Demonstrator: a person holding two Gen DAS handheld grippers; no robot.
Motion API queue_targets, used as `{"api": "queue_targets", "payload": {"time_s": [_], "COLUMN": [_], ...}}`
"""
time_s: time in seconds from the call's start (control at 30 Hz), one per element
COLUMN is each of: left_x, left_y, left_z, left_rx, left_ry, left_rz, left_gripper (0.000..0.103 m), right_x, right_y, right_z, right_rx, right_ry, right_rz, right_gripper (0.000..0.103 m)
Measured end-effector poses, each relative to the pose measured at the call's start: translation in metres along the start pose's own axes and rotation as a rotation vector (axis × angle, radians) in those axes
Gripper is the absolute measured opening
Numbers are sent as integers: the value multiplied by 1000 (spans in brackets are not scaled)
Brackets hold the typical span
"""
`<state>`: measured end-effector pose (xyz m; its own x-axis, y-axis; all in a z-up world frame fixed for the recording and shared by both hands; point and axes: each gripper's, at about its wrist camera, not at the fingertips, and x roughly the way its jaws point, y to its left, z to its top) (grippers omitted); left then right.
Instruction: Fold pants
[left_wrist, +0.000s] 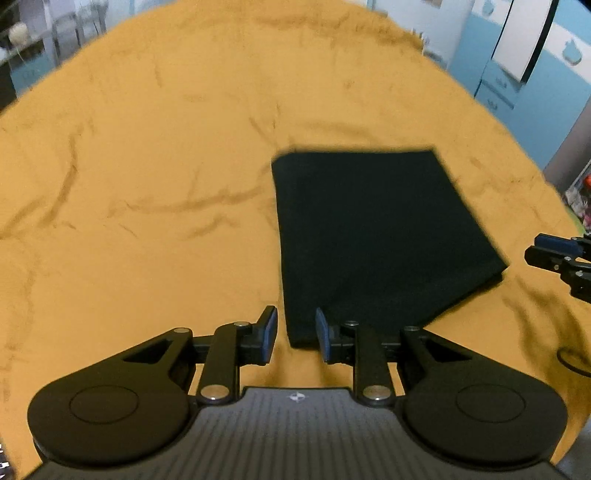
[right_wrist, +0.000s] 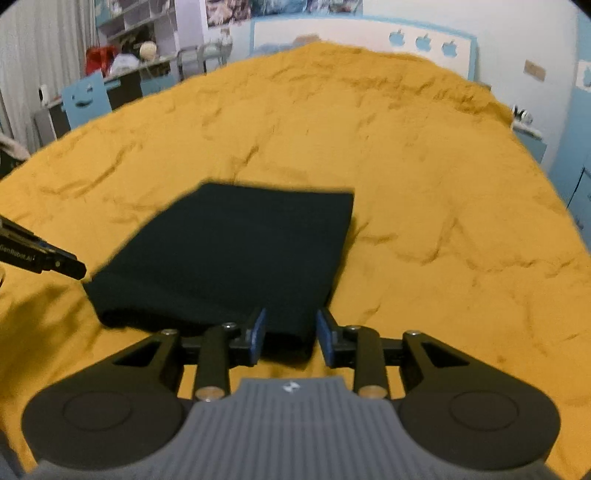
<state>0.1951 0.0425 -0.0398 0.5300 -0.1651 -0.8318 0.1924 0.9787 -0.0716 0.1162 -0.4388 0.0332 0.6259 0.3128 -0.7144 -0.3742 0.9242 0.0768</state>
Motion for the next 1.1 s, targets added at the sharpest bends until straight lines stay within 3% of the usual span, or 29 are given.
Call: {"api": "queue_targets", "payload": {"time_s": [0.1, 0.2, 0.27, 0.37, 0.47, 0.63, 0.93, 1.1], "left_x": [-44, -89, -111, -132, -134, -120, -83, -69], "left_y": [-10, -23, -35, -54, -70, -87, -92, -96], "left_z": [4, 3, -3, -16, -34, -54, -78, -85], "left_rx": [15, 4, 1, 4, -25, -28, -54, -55], "left_ry": [-126, -281, -370, -477, -514, -484, -306, -261], "left_rz": [38, 93, 136, 179, 226, 256, 233, 229], "left_gripper": [36, 53, 75, 93, 95, 96, 96, 96], "right_x": [-38, -77, -99, -129, -152, -167, -133, -113], "right_y": [1, 7, 14, 29, 51, 77, 80, 79], "right_z": [16, 30, 34, 32, 20, -9, -50, -57], "right_rx": [42, 83, 101, 100, 64, 97, 176, 172], "right_ry": [-64, -126, -162, -224, -299, -334, -178, -126], "right_rz": [14, 34, 46, 59, 27, -55, -96, -97], "right_gripper": [46, 59, 69, 82, 82, 82, 82, 82]}}
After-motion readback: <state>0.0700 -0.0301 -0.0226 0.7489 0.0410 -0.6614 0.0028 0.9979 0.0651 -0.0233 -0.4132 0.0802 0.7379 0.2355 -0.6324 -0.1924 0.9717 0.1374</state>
